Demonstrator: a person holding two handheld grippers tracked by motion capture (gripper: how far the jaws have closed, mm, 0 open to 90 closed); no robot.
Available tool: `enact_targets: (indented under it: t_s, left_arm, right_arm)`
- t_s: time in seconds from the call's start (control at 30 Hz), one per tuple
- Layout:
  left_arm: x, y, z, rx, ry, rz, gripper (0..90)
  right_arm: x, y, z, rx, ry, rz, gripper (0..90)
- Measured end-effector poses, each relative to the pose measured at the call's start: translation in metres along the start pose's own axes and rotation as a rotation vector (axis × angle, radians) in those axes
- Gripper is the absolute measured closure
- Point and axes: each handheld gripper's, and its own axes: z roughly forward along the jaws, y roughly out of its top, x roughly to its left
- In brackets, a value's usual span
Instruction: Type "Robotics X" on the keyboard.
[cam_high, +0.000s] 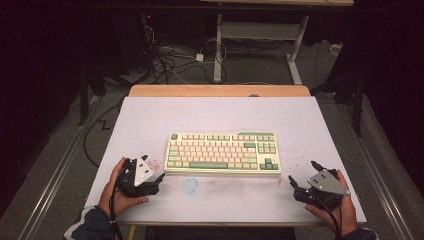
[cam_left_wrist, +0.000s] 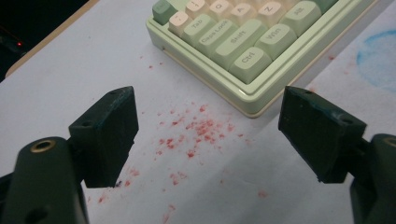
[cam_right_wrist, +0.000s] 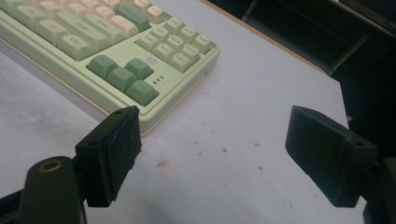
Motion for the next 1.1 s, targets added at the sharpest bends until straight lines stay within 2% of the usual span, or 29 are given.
enact_targets:
  t_s: [0.3, 0.43, 0.57, 0.6, 0.77, 0.83, 0.97, 1.03, 1.07, 1.1]
  left_arm:
    - [-0.002, -0.002, 0.000, 0.010, -0.005, 0.020, 18.8]
    - [-0.001, 0.000, -0.002, 0.003, 0.001, 0.004, 18.8]
    - [-0.001, 0.000, -0.002, 0.016, -0.008, -0.009, 23.4]
    - [-0.001, 0.000, -0.002, 0.019, -0.007, -0.007, 23.2]
    - [0.003, 0.005, 0.001, 0.021, -0.020, -0.047, 21.5]
    - [0.005, 0.007, 0.005, 0.020, -0.016, -0.054, 21.5]
    - [0.007, 0.014, 0.011, 0.012, -0.024, -0.079, 21.5]
    - [0.008, 0.018, 0.016, 0.019, -0.035, -0.068, 25.4]
    - [0.008, 0.025, 0.025, 0.017, -0.010, -0.062, 26.5]
    - [0.008, 0.025, 0.025, 0.017, -0.010, -0.062, 26.4]
  right_arm:
    - [0.000, -0.001, -0.003, 0.007, -0.007, -0.005, 19.0]
    - [0.001, -0.002, -0.002, 0.029, -0.004, -0.011, 19.6]
    - [0.000, 0.000, -0.002, 0.018, -0.010, -0.020, 23.8]
    - [-0.001, 0.001, -0.002, 0.019, 0.003, -0.018, 25.4]
    - [0.000, 0.002, 0.001, 0.008, 0.159, -0.003, 32.8]
    - [0.002, 0.005, 0.004, 0.017, 0.160, -0.002, 34.4]
    - [-0.001, 0.013, 0.011, 0.010, 0.193, 0.042, 41.1]
    - [-0.002, 0.017, 0.016, 0.027, 0.236, 0.052, 51.1]
    - [-0.002, 0.019, 0.018, 0.031, 0.256, 0.052, 54.8]
    - [-0.001, 0.022, 0.020, 0.040, 0.264, 0.051, 59.2]
